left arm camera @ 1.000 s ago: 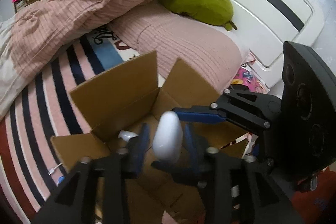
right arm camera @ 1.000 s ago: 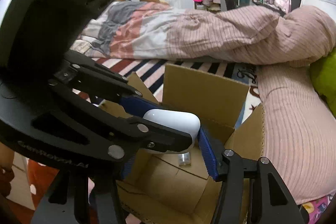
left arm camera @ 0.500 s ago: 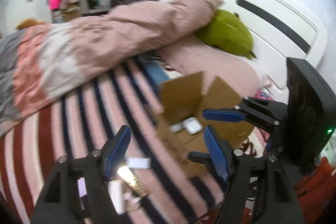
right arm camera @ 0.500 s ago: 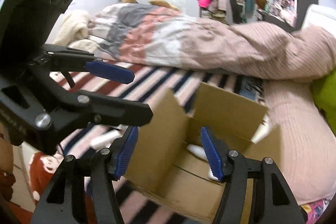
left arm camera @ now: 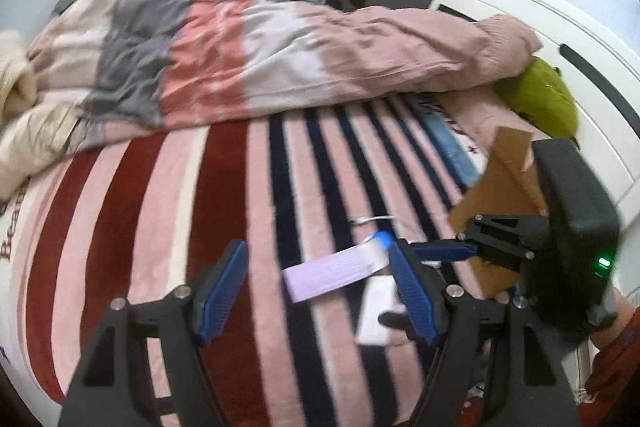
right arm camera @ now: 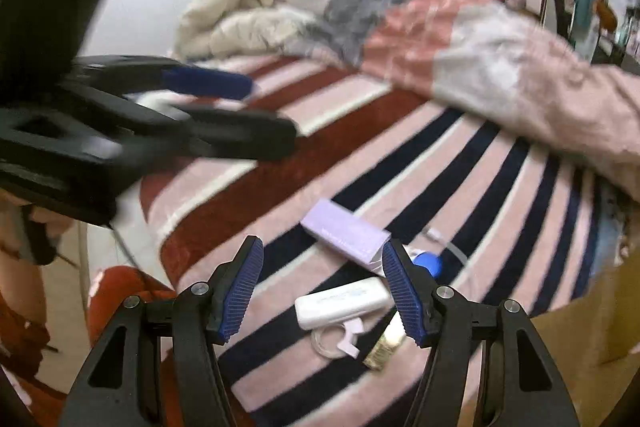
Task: Organize rigid objects
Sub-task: 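Grasp the lavender box with the right gripper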
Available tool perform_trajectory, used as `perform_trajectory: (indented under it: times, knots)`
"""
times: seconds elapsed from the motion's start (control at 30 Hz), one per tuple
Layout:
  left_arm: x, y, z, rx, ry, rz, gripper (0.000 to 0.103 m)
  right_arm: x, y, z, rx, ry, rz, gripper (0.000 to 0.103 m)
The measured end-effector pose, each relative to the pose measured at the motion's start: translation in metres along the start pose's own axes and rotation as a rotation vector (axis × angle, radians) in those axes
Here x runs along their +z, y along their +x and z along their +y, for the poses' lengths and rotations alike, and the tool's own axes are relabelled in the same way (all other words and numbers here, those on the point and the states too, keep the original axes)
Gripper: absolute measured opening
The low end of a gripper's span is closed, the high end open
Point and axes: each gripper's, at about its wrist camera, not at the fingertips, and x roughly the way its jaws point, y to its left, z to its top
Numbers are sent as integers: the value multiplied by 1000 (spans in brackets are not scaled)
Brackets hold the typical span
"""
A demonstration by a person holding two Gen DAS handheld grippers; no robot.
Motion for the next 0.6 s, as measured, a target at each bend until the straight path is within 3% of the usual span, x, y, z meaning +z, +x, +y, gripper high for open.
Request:
perform_trajectory:
  times: [0.13, 0.33, 0.6]
  knots:
    - [-11, 18, 20, 32, -25, 16, 70, 0, 46, -14, -21, 6, 67, 69]
    - [-19, 36, 38, 53, -52, 21, 70, 6, 94, -36, -69, -20, 133, 69]
    - [-24, 46, 42, 74, -52, 34, 70, 8, 117, -36, 6, -51, 177, 70]
